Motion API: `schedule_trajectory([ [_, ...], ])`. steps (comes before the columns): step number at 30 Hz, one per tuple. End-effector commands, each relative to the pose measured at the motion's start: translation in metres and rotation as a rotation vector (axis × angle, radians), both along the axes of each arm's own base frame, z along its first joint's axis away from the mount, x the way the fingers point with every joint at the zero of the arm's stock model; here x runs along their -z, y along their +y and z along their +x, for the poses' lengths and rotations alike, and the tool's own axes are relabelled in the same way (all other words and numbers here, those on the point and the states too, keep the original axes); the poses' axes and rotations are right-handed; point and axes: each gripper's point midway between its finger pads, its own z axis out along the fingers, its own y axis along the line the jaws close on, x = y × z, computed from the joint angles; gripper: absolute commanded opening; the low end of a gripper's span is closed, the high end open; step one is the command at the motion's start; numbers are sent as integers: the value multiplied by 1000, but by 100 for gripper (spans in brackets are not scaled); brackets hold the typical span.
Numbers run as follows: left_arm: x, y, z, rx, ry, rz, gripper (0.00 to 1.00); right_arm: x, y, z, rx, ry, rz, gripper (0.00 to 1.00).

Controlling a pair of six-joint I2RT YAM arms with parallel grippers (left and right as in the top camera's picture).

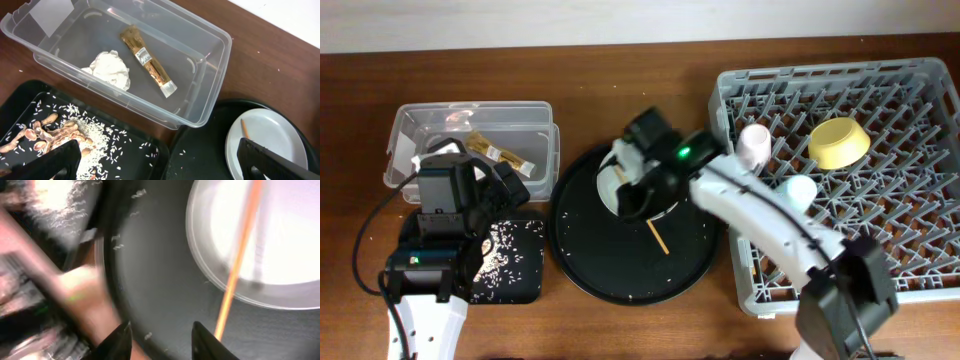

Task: Sort waste into correct bins and load items into the dishwasher rack
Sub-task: 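Grasp the wooden chopsticks with the right gripper and lift, then place the chopsticks into the dish rack and release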

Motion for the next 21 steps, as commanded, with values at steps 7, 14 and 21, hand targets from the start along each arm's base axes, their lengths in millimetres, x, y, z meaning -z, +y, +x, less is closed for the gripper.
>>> schedule_trajectory([
  [7,-5,2,0,2,-12,14,99,67,-13,51,140,-220,-328,43],
  [14,-5,2,0,3,-12,14,99,111,-24,56,149,-157,-391,45],
  [21,-5,1,0,3,-12,14,99,85,-27,55,157,-163,-379,4],
])
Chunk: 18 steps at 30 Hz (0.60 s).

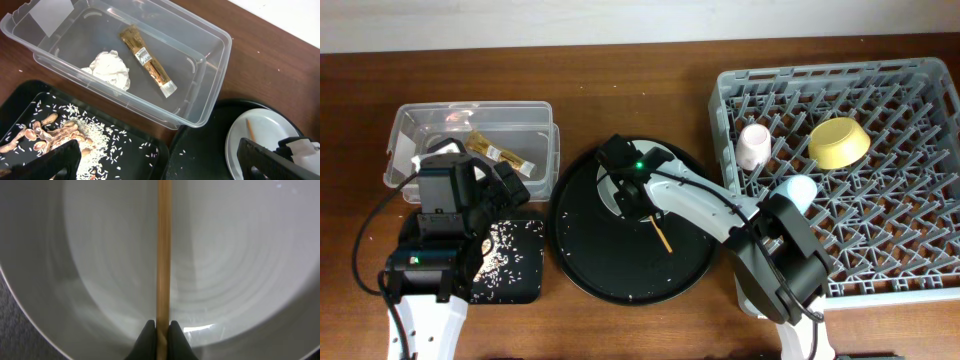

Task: Sort waste into correct bins and load items into the dishwasher rack
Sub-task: 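Place the chopsticks into the dish rack and release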

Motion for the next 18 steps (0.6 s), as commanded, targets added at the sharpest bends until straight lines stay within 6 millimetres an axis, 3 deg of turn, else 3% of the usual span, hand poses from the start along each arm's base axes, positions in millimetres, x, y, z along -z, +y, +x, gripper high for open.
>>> schedule_trajectory([
  [1,-5,1,0,3,-12,14,99,-55,0,6,12,-50,32,4],
  [3,-5,1,0,3,-12,14,99,-99,-14,-3,25,-53,34,4],
  [5,-5,2,0,3,-12,14,99,-142,-72,-29,104,12,-14,4],
  [8,-5,2,0,3,-12,14,99,-171,-157,-45,299,80,-54,4],
  [11,-5,1,0,3,-12,14,99,-162,-198,-49,437,165,-45,4],
  [12,-5,1,0,3,-12,14,99,-149,-213,-51,475,195,-56,4],
  [14,-5,2,0,3,-12,14,99,-136,-215,-51,454,210,-44,4],
  [18,-5,1,0,3,-12,14,99,-134,-210,-51,430,219,-19,8],
])
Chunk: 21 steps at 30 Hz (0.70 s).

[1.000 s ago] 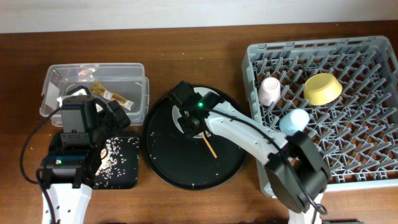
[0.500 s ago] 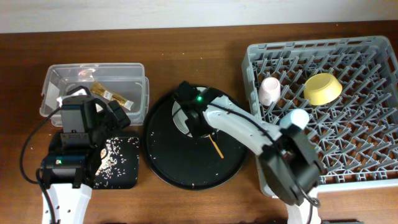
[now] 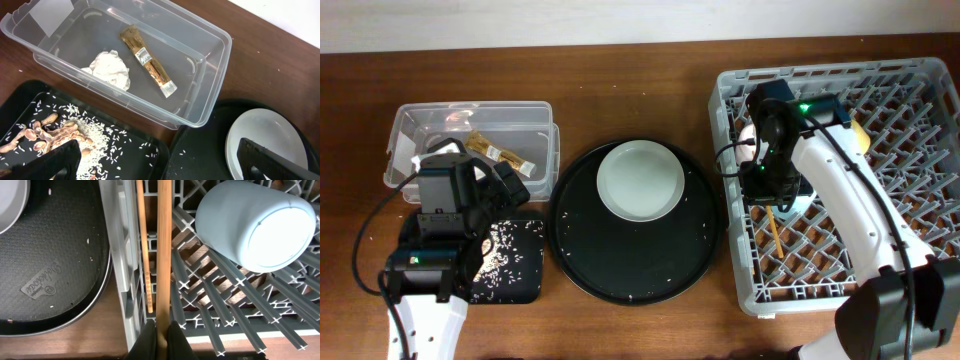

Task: Sort waste into correct bins and load items into the dishwasher rack
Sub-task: 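Place the chopsticks into the dish rack and release, then grasp the white plate rim with the right gripper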

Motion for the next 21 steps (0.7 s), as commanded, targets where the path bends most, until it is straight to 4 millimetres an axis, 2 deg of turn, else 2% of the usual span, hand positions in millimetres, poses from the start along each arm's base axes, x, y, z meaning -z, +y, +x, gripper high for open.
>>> schedule_trajectory([
  [1,-5,2,0,3,-12,14,99,-2,2,-2,-12,-5,16,9],
  [5,-5,1,0,3,-12,14,99,-1,2,-2,-12,-5,16,10],
  [6,-5,1,0,3,-12,14,99,-1,2,-2,-12,-3,18,6],
  [9,-5,1,0,3,-12,14,99,7,12,-5,-58,15,75,5],
  [12,-5,2,0,3,-12,14,100,17,12,-3,-58,6,77,17],
  [13,-5,1,0,3,-12,14,99,17,12,-3,-58,5,77,34],
  [17,-5,1,0,3,-12,14,99,17,16,-3,-57,8,100,37],
  [18,-5,1,0,3,-12,14,99,16,23,-4,-56,14,142,36],
  [19,-5,2,0,3,-12,14,99,14,40,-6,-63,23,243,36],
  [20,-5,1,0,3,-12,14,99,6,68,-5,-107,18,408,36],
  [21,-5,2,0,3,-12,14,99,1,86,-1,-128,-5,498,36],
])
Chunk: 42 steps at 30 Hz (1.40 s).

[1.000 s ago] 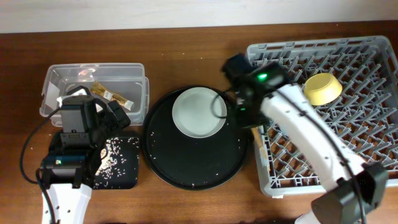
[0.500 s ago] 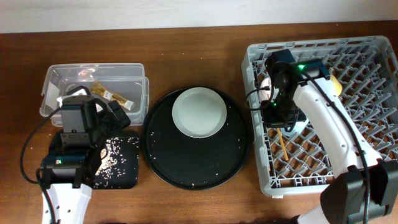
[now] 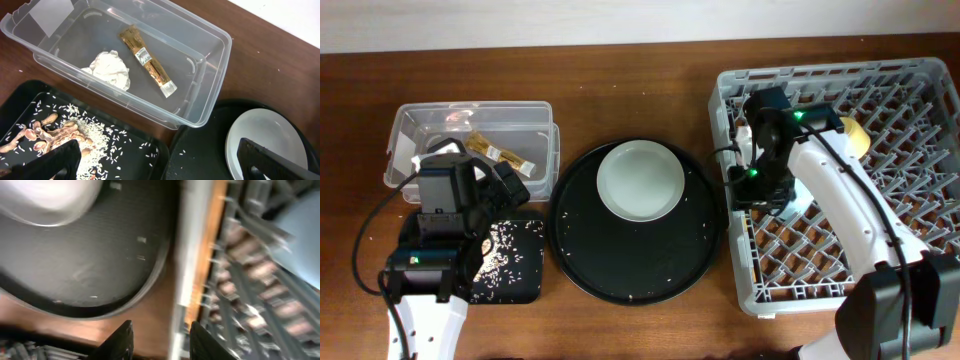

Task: Sort waste into correct bins and load items into the dishwasher rack
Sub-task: 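Grasp the white plate rim with the right gripper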

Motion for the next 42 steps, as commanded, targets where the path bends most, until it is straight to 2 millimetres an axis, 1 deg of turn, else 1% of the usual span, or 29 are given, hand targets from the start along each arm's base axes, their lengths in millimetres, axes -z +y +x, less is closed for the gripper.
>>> schedule_trajectory([
  [1,-5,2,0,3,-12,14,99,-17,52,5,-71,-47,258,36],
  [2,-5,1,0,3,-12,14,99,-18,64,12,-106,-96,270,36],
  [4,-5,2,0,3,-12,14,99,-20,102,23,-215,-206,288,37],
  [5,-5,2,0,3,-12,14,100,-15,109,28,-215,-237,243,37],
  [7,-5,1,0,3,-11,14,99,12,101,47,-143,-291,35,38],
  [8,-5,2,0,3,-11,14,99,18,101,52,-145,-303,9,39],
  [10,-3,2,-1,3,-4,14,99,48,98,70,-130,-312,-69,38],
  [11,-3,2,-1,3,-1,14,99,64,91,80,-87,-313,-126,38],
  [12,-3,2,-2,3,1,14,99,80,92,86,-87,-307,-143,38],
  [13,-2,2,-2,3,2,14,99,98,94,91,-88,-298,-148,39],
  [14,-2,1,-2,3,2,14,99,111,95,93,-90,-287,-153,39],
  [16,-2,2,-2,3,2,14,99,135,95,93,-94,-258,-167,39],
  [17,-2,1,-2,3,2,14,99,143,94,91,-97,-238,-176,38],
  [18,-2,1,-2,3,2,14,99,146,94,90,-98,-232,-178,38],
  [21,-2,1,-2,3,2,14,99,144,95,90,-99,-235,-173,37],
  [23,-2,1,-2,3,2,14,99,109,96,93,-102,-239,-172,37],
  [25,-2,2,-2,3,2,14,99,68,93,94,-90,-274,-160,38],
  [26,-2,1,-2,3,2,14,99,59,88,93,-75,-278,-159,38],
  [27,-2,2,-2,3,2,14,99,59,82,93,-64,-267,-165,38],
  [28,-2,2,-2,3,2,14,99,63,76,93,-54,-256,-171,38],
  [29,-2,1,-2,3,2,14,99,70,68,93,-37,-247,-177,38],
  [33,-2,1,-2,3,2,14,99,96,51,92,10,-233,-218,38],
  [36,-2,1,-2,3,2,14,99,116,56,84,5,-223,-176,37],
  [37,-2,1,-2,3,2,14,99,122,57,83,5,-229,-169,33],
  [38,-2,1,-2,3,2,14,99,128,63,81,3,-231,-130,29],
  [39,-2,1,-2,3,2,14,99,130,67,80,1,-230,-109,22],
  [40,-2,2,-2,3,2,14,99,130,69,81,0,-233,-98,9],
  [41,-2,2,-2,3,2,14,99,129,71,82,-1,-236,-91,4],
  [42,-2,1,-2,3,2,14,99,126,71,84,1,-243,-86,4],
])
